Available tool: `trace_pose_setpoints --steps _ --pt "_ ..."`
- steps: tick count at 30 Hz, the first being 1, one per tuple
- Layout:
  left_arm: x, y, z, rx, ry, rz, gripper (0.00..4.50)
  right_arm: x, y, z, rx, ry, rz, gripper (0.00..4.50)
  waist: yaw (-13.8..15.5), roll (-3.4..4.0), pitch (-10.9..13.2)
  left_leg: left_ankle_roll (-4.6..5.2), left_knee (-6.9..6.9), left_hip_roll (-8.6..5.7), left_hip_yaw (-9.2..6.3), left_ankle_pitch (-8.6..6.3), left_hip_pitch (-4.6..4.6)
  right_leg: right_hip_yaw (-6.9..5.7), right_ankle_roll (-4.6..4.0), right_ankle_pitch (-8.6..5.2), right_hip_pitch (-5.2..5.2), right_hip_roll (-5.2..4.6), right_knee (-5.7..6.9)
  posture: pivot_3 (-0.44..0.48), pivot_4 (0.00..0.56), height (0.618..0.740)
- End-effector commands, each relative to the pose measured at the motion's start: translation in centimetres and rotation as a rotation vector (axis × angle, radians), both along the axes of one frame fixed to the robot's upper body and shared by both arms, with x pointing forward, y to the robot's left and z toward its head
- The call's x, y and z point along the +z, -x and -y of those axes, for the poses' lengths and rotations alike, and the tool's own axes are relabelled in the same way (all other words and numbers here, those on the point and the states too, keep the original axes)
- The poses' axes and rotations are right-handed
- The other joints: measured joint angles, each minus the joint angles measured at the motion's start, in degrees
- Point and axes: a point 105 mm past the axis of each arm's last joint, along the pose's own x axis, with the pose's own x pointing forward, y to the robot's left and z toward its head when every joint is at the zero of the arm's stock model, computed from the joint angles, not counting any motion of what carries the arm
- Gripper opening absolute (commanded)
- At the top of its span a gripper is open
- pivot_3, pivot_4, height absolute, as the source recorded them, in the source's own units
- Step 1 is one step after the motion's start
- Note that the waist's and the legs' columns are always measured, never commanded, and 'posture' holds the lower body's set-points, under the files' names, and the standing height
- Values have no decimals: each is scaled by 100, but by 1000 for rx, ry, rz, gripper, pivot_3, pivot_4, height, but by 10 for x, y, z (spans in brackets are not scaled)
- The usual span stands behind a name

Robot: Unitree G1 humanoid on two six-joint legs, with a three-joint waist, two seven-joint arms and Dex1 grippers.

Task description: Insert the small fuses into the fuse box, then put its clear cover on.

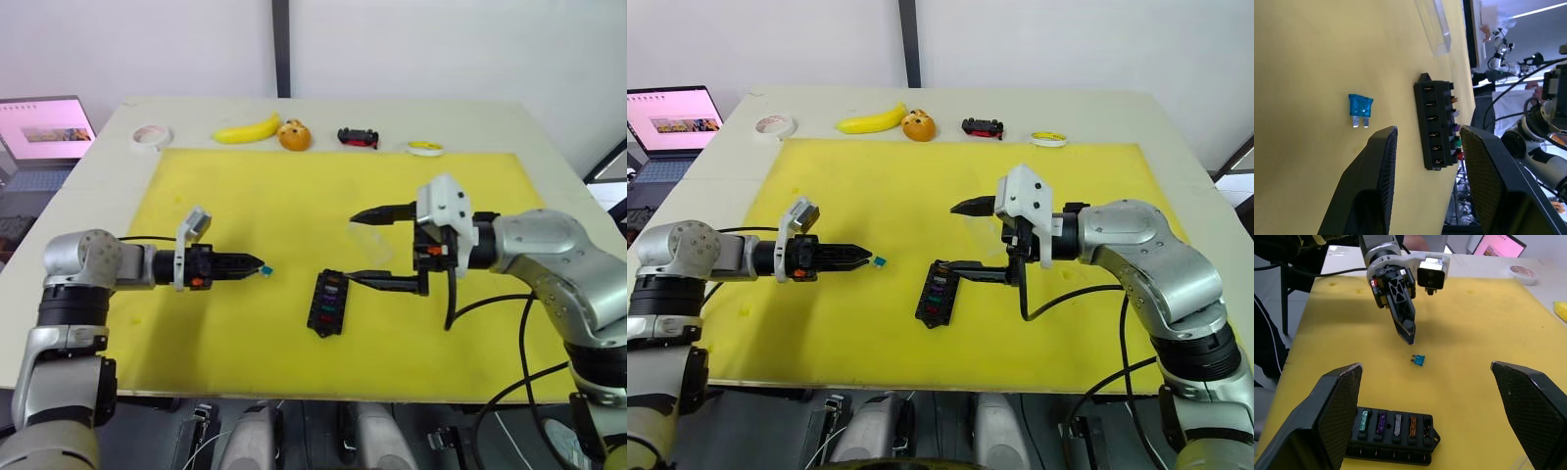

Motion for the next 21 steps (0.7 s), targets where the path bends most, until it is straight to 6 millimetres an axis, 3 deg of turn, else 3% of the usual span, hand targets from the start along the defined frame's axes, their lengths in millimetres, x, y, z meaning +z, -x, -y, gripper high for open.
trace_pose_setpoints --steps 1,21 --pt "7 -4 -3 21 8 17 2151 6 5 -4 19 -9 32 4500 0 0 0 0 0 0 0 0 0 0 0 0 0 0 0 0 150 737" --pt "-20 -17 4 44 -40 -3 2151 4 4 -5 11 3 32 4500 23 -1 -1 0 0 -5 0 0 0 0 0 0 0 -6 0 0 150 737"
